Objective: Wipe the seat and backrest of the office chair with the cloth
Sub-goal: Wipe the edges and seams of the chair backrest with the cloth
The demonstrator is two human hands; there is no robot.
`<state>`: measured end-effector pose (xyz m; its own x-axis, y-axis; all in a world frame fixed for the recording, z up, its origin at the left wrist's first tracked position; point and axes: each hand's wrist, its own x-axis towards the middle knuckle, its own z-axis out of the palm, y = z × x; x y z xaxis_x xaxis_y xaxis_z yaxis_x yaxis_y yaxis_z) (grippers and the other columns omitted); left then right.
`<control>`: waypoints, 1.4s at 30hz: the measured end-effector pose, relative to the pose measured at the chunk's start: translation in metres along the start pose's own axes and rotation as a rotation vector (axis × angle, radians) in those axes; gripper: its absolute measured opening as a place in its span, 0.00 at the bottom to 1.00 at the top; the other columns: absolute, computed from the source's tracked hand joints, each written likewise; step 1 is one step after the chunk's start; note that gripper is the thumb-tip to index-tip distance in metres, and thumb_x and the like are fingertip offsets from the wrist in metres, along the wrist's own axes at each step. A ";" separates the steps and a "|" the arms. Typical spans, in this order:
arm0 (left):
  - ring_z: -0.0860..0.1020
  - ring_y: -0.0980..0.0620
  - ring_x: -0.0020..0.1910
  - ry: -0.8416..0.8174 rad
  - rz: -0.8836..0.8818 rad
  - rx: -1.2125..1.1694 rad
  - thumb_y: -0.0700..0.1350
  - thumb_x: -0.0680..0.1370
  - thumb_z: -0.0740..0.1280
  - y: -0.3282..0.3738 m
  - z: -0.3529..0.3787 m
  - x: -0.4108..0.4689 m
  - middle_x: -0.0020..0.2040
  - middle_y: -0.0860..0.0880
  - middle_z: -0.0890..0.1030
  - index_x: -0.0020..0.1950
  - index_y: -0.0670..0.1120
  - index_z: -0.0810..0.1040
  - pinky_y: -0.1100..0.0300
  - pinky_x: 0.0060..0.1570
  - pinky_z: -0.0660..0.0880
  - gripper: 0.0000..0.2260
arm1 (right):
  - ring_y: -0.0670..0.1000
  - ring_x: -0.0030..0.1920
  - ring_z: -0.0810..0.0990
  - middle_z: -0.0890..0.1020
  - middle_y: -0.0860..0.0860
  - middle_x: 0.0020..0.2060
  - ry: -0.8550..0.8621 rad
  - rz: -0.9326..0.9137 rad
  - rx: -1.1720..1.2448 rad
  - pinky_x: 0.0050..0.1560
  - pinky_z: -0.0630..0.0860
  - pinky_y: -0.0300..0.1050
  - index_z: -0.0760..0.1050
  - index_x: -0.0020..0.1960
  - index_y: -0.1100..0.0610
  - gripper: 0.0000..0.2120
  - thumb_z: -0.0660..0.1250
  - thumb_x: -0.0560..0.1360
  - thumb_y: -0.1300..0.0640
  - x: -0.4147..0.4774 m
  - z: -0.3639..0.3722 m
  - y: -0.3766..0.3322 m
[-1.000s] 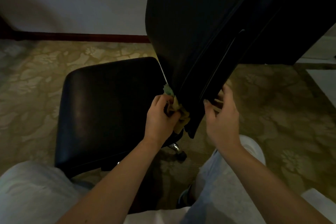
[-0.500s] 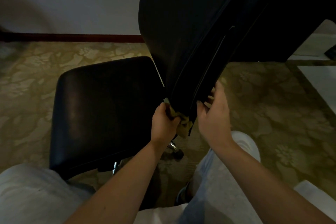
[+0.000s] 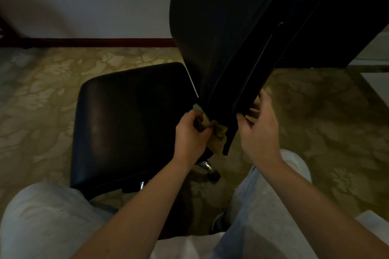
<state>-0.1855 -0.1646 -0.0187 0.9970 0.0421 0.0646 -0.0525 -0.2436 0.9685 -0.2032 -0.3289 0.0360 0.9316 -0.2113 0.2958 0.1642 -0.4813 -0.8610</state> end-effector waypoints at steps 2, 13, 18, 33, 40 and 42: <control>0.80 0.58 0.54 -0.008 0.009 -0.016 0.38 0.76 0.73 -0.001 0.003 0.003 0.56 0.50 0.80 0.55 0.54 0.76 0.71 0.50 0.77 0.14 | 0.44 0.61 0.78 0.77 0.48 0.62 -0.002 0.007 0.004 0.56 0.78 0.34 0.62 0.76 0.50 0.29 0.68 0.79 0.62 0.000 -0.001 -0.001; 0.81 0.55 0.52 -0.028 -0.231 0.107 0.37 0.76 0.73 -0.030 0.037 0.015 0.53 0.54 0.82 0.59 0.50 0.78 0.68 0.47 0.77 0.14 | 0.45 0.61 0.78 0.75 0.49 0.64 0.029 -0.011 -0.012 0.58 0.80 0.45 0.62 0.77 0.52 0.27 0.66 0.80 0.61 0.001 0.005 0.002; 0.79 0.57 0.54 -0.122 -0.215 0.241 0.40 0.78 0.71 -0.032 0.024 0.016 0.54 0.56 0.80 0.65 0.51 0.78 0.72 0.46 0.73 0.16 | 0.44 0.61 0.77 0.76 0.48 0.63 -0.012 0.013 0.005 0.59 0.80 0.44 0.62 0.77 0.50 0.29 0.67 0.79 0.61 0.001 0.000 0.003; 0.80 0.62 0.53 0.144 0.252 0.115 0.43 0.78 0.72 0.098 -0.050 0.003 0.53 0.58 0.83 0.56 0.60 0.80 0.68 0.54 0.77 0.12 | 0.35 0.59 0.78 0.79 0.37 0.59 0.097 -0.090 0.219 0.55 0.75 0.29 0.66 0.72 0.43 0.20 0.63 0.82 0.57 0.029 -0.037 -0.061; 0.79 0.61 0.53 0.222 0.644 0.148 0.43 0.79 0.72 0.180 -0.015 0.027 0.55 0.50 0.82 0.60 0.45 0.83 0.71 0.54 0.75 0.11 | 0.44 0.62 0.80 0.82 0.46 0.60 0.165 -0.047 0.352 0.62 0.79 0.52 0.75 0.70 0.51 0.16 0.58 0.84 0.51 0.049 -0.056 -0.086; 0.78 0.61 0.53 0.210 0.691 0.205 0.43 0.79 0.72 0.189 -0.001 0.031 0.56 0.50 0.81 0.62 0.45 0.83 0.69 0.55 0.76 0.12 | 0.44 0.59 0.81 0.83 0.46 0.58 0.159 -0.020 0.389 0.59 0.81 0.49 0.75 0.69 0.51 0.16 0.57 0.85 0.52 0.048 -0.059 -0.088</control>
<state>-0.1642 -0.2085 0.1665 0.7081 -0.0070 0.7061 -0.6305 -0.4564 0.6278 -0.1920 -0.3465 0.1500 0.8703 -0.3487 0.3477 0.3202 -0.1358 -0.9376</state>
